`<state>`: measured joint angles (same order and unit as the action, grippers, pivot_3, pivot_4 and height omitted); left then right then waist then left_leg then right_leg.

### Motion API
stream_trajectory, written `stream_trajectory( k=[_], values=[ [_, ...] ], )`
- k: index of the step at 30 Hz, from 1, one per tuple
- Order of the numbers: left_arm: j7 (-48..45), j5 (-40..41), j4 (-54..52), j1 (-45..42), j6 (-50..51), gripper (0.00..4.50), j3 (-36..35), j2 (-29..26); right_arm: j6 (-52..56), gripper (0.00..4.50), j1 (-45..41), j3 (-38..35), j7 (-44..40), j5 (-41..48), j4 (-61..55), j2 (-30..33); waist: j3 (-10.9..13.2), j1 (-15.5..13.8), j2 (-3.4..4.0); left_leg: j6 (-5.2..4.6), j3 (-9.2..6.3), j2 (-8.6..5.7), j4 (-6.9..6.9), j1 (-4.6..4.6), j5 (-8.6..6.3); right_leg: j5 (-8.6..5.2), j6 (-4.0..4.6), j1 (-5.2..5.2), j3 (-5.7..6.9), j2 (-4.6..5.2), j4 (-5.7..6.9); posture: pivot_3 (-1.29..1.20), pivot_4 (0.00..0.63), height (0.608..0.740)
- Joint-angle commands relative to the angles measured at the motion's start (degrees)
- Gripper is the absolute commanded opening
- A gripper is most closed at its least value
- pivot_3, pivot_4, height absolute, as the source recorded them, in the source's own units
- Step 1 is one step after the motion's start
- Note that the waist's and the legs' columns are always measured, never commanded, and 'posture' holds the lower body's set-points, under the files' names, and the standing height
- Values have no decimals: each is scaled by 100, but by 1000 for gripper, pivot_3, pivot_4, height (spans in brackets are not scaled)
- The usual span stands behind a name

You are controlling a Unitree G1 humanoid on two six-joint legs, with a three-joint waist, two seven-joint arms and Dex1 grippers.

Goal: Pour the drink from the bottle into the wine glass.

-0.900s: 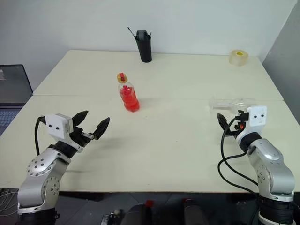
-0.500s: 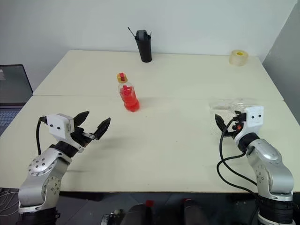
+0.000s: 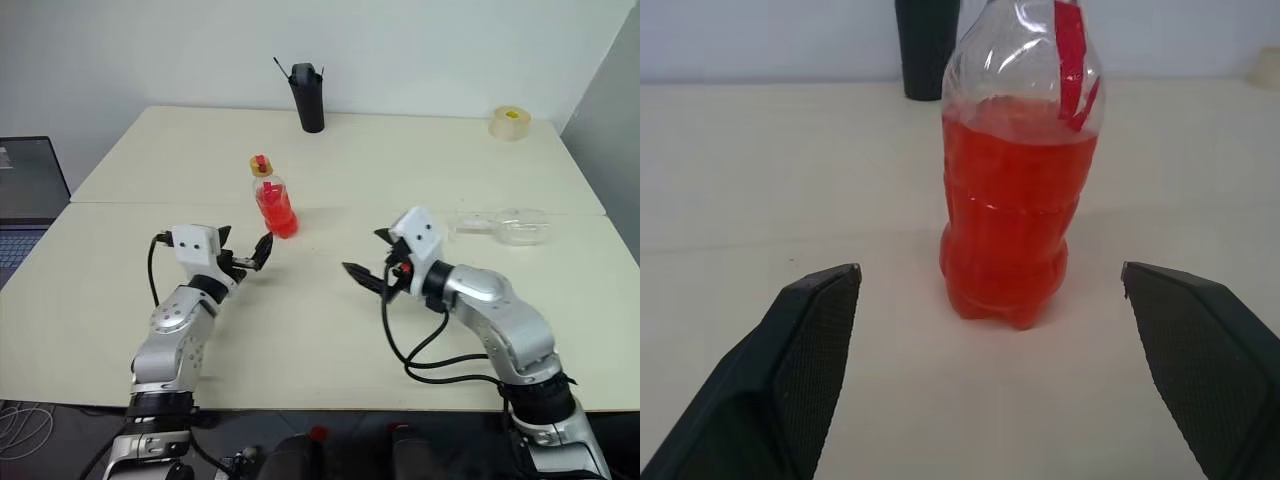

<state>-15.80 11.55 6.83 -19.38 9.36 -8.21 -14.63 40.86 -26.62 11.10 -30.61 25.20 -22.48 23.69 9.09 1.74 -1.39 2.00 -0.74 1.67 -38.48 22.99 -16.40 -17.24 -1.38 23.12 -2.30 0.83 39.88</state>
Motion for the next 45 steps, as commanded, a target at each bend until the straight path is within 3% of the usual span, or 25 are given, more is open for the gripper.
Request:
stream_trajectory(
  k=[1, 8, 22, 45],
  values=[
    [90, -87, 353, -302, -438, 4477, -43, 82, -118, 4500, -256, 167, -17, -146, 12, -192, 0, -4, 0, 0, -1, 0, -1, 2, 0, 0, 0, 0, 1, 1, 0, 0, 150, 740],
    [313, -294, 1680, -1060, -1276, 4477, 1, 285, -189, 4500, -368, 437, 27, -395, 44, -589, 0, -10, -1, 0, -8, -3, -19, 10, 0, 0, 0, 0, 13, 4, 2, 0, 150, 740],
    [472, -467, 3460, -2173, -2139, 4477, -19, 473, -143, 4500, -293, 472, 83, -504, -113, -686, 0, -5, -1, 0, -10, -7, -23, 13, 0, 1, -1, 4, 23, 3, 5, 0, 150, 740],
    [349, -551, 6165, -4162, -2509, 4477, -213, 260, -217, 4500, -175, 257, 228, -706, -1, -745, 1, -1, -2, 2, -11, -18, -26, 21, 1, 1, -1, 7, 42, -1, 3, 0, 150, 740]
  ],
)
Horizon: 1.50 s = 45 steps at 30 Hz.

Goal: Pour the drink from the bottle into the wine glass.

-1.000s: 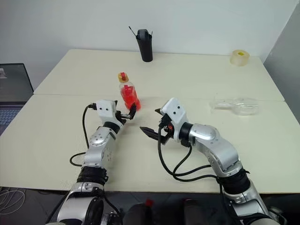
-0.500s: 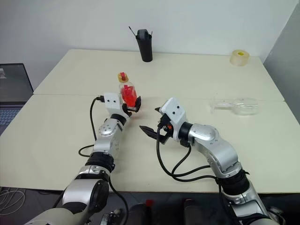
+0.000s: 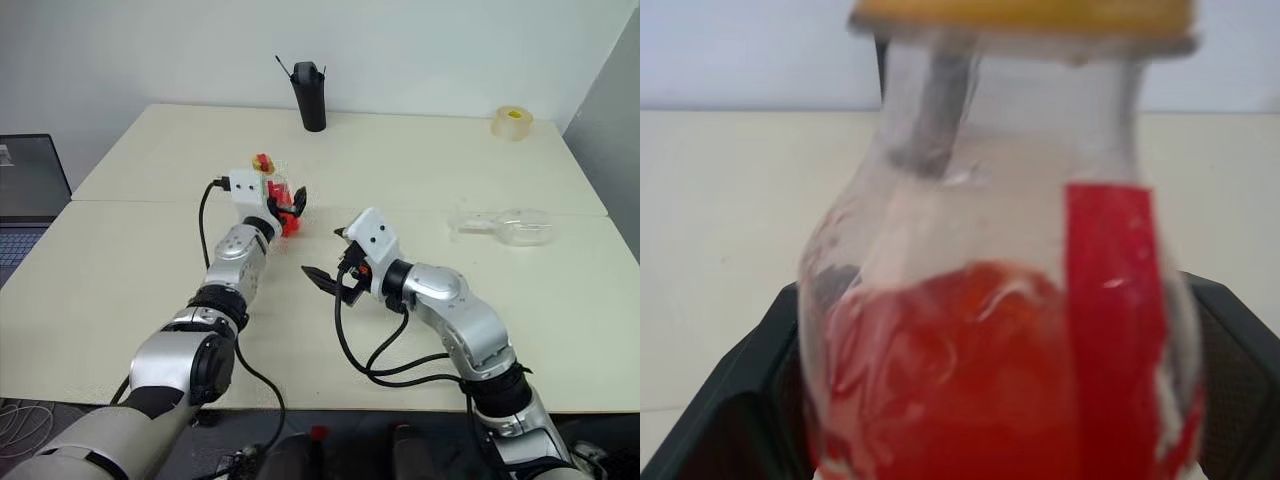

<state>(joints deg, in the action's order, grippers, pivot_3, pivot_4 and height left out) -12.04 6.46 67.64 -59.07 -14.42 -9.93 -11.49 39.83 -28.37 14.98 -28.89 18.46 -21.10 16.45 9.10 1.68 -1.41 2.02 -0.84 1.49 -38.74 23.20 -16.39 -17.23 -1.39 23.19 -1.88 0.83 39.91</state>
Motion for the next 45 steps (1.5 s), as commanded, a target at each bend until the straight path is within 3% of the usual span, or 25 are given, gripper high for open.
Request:
stream_trajectory(
  k=[1, 4, 11, 15, 21, 23, 26, 29, 44, 45],
  values=[
    [-26, -46, 142, -224, -132, 4477, -44, -53, -118, 4500, 4, -139, 69, -43, -139, -28, 0, 11, 0, 0, 1, 0, 0, 0, 0, 0, 0, 1, -1, 0, 1, 0, 150, 740],
    [-26, -62, 268, -268, -138, 4477, -53, -43, -119, 4500, 0, -161, 82, -67, -152, -39, 0, 12, 0, 2, 0, 0, 0, -1, 1, 0, 0, 2, 0, -3, 2, 0, 150, 740],
    [-12, -123, 376, -261, -200, 2713, -79, -80, -132, 4500, -57, -265, 116, -86, -127, -65, 0, 3, 0, 2, 1, 0, 0, 1, 1, 0, 0, 2, -1, -1, 1, 0, 150, 740],
    [-316, -177, 282, -131, -303, 2253, -14, -139, 34, 4500, -116, -588, 39, 154, -304, 7, 0, 3, 0, 4, 0, 0, 0, 1, 2, 0, 0, 2, -1, -1, 1, 0, 150, 740],
    [-2918, 469, -1520, 888, 275, 2178, 218, -326, 1110, 4500, -68, -1571, 38, 1155, -1303, 520, 3, 7, 5, 22, 1, 9, 2, 5, 12, 0, 0, 3, -1, 0, -2, 0, 150, 740],
    [-3902, 878, -3464, 1788, 1201, 2154, 706, -603, 1569, 4500, -51, -1807, 75, 1629, -1629, 629, 3, 27, 6, 21, 3, 15, 3, 4, 12, 0, 1, 4, -7, -1, -1, 0, 150, 740],
    [-4511, 1303, -5442, 2612, 2342, 2101, 1180, -990, 2045, 4500, -156, -2045, 137, 2278, -1914, 636, 7, 58, 13, 21, -5, 27, 5, 4, 12, -1, 3, 6, -34, 4, 4, 0, 150, 740],
    [-4795, 1528, -6533, 2947, 3020, 2081, 1491, -1219, 2330, 4500, -338, -2005, 187, 2636, -2036, 733, 9, 28, 15, 3, -16, 23, -1, 4, 2, -1, 4, 3, -27, 9, 11, 0, 150, 740],
    [-4554, 1026, -6798, 3149, 2411, 2055, 1989, -817, 2459, 4500, -430, -1800, 773, 3245, -2019, 541, 9, 11, 15, -5, -16, 16, -3, 6, -2, -1, 2, -1, -27, -4, 4, 0, 150, 740],
    [-4534, 1047, -6811, 3163, 2404, 2054, 1970, -790, 2451, 4107, -413, -1784, 807, 3248, -2009, 538, 9, 12, 15, -5, -16, 15, -4, 6, -2, -1, 2, -1, -28, -3, 3, 0, 150, 740]
  ],
)
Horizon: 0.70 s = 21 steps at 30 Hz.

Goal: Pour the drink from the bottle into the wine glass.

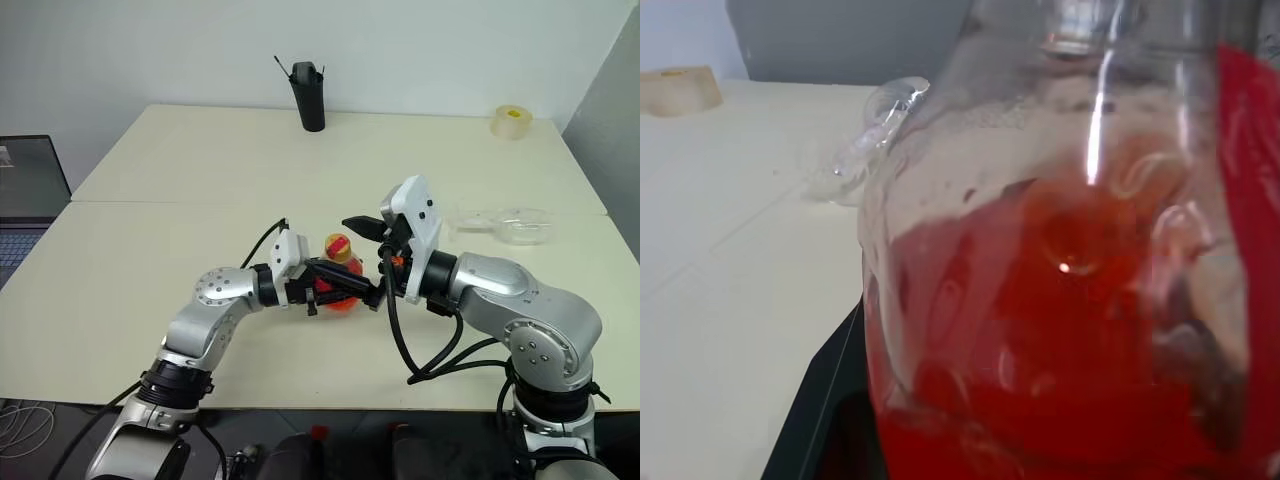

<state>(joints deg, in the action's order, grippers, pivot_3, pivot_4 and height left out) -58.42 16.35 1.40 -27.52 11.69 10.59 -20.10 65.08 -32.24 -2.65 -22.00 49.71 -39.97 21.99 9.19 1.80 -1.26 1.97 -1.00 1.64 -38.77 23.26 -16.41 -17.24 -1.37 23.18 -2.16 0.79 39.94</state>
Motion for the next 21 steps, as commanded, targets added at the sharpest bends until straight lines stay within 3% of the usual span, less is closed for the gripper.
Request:
stream_trajectory(
  k=[1, 12, 19, 21],
  values=[
    [119, 75, -203, 23, -205, 2054, -92, 84, -82, 3859, -11, -12, 143, 127, -109, -10, 0, 2, 0, 0, 1, 0, 0, 0, 0, 0, 0, 0, -1, 0, 0, 0, 150, 740],
    [312, 190, -363, 182, -222, 2048, -188, 155, -199, 61, 42, 206, 175, -20, 87, 348, 0, 2, 0, 0, -1, 1, 0, 0, 0, 0, 0, 0, 0, -1, -1, 0, 150, 740],
    [362, 246, -429, 242, -196, 2048, -220, 165, -252, 0, -183, -116, 86, 325, 141, 441, 0, -3, 0, 0, 0, 1, 0, 1, 0, 0, 0, 0, 1, 0, -1, 0, 150, 740],
    [372, 268, -413, 255, -205, 2047, -253, 171, -227, 582, -258, -218, 119, 513, 123, 473, 0, -1, 0, -1, 0, 2, 0, 2, 0, 0, 0, 0, 1, 0, -1, 0, 150, 740]
  ],
)
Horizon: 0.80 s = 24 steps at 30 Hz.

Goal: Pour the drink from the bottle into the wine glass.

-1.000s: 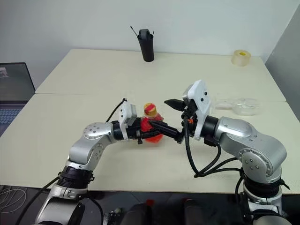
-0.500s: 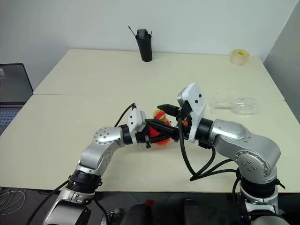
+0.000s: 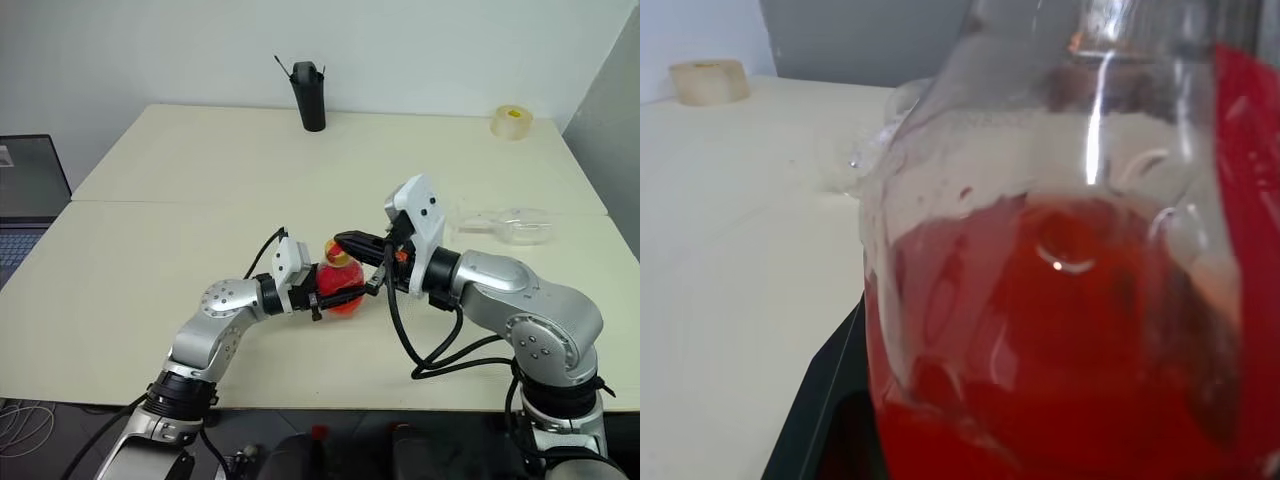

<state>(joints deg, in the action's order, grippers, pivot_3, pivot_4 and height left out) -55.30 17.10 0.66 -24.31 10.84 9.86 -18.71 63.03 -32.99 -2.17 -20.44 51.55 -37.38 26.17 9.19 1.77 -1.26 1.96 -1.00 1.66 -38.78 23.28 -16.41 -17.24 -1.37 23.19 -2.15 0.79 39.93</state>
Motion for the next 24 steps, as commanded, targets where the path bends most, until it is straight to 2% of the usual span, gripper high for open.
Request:
stream_trajectory(
  k=[1, 6, 24],
  values=[
    [69, 200, -333, -58, -124, 2047, -191, 38, -4, 896, -205, -288, -23, 413, -158, 79, 0, 1, 0, 0, 0, 0, 0, 0, 0, 0, 0, 0, 0, 0, 0, 0, 150, 740],
    [130, 264, -297, -71, -188, 2007, -233, 118, 12, 2627, -259, -210, 144, 485, -147, 165, 0, -1, 0, 0, 0, -1, 0, 1, 0, 0, 0, 0, 0, 0, 0, 0, 150, 740],
    [93, 375, -474, -47, -55, 1996, -186, 164, -218, 2639, -182, 339, 228, -101, 38, 179, 0, 1, 0, 0, -1, -1, 0, 1, 0, 0, 0, 0, 0, 0, -1, 0, 150, 740]
  ],
)
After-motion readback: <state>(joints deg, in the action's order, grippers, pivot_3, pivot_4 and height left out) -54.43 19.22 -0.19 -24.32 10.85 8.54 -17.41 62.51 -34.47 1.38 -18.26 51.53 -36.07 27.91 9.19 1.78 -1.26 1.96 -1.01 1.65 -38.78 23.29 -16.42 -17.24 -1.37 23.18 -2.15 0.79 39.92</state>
